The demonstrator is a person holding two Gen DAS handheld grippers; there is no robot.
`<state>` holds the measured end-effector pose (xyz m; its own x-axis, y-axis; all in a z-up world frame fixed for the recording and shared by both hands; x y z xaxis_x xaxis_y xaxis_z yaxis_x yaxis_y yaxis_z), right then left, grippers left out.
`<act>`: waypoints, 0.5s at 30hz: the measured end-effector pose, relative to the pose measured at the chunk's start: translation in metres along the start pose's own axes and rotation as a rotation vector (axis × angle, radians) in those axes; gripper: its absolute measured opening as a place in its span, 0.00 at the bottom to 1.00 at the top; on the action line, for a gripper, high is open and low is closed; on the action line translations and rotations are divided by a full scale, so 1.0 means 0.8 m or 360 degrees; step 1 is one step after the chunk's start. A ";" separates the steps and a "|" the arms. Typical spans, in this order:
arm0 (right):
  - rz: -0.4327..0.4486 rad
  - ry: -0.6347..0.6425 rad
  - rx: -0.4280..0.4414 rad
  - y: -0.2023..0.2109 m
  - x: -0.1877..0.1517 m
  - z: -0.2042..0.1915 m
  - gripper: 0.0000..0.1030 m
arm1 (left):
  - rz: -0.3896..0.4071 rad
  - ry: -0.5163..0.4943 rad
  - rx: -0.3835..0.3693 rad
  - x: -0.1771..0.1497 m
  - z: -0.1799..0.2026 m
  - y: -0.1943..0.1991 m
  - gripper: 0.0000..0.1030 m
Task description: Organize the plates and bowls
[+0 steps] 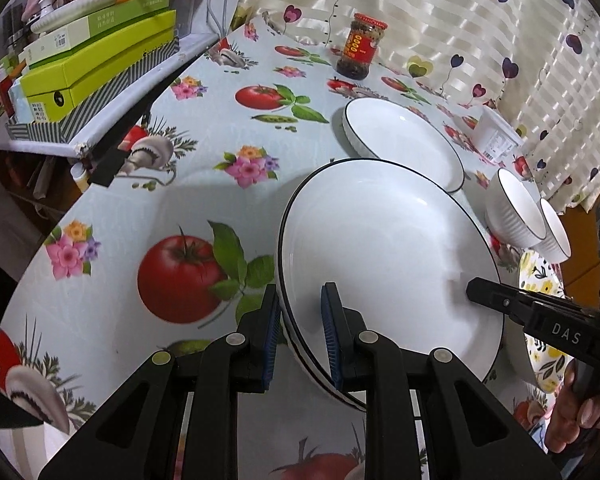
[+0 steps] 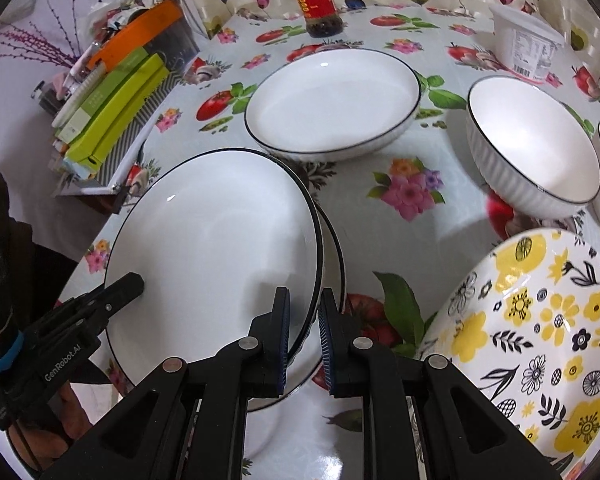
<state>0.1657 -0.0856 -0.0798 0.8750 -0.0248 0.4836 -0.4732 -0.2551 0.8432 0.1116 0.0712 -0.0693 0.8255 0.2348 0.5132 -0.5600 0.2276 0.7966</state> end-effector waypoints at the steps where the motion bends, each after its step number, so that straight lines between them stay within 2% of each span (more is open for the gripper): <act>1: -0.0004 -0.0003 0.0000 -0.001 -0.002 0.001 0.14 | -0.0007 0.0003 0.0007 -0.003 0.000 -0.002 0.21; 15: 0.0062 0.0080 -0.0107 0.000 -0.009 -0.009 0.14 | -0.0011 -0.0009 0.0072 -0.010 0.001 -0.006 0.22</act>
<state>0.1587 -0.0784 -0.0818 0.8504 0.0157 0.5259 -0.5140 -0.1891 0.8367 0.1077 0.0670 -0.0773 0.8299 0.2279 0.5092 -0.5504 0.1864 0.8138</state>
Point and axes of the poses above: each gripper's, at about its wrist camera, not at the fingertips, and y roughly against the way its jaws point, z to its right, x to its top, the point moved 3 cm from there along -y, roughly the way its jaws point, and after that the axes turned 7 degrees about -x, right-handed, at the moved point
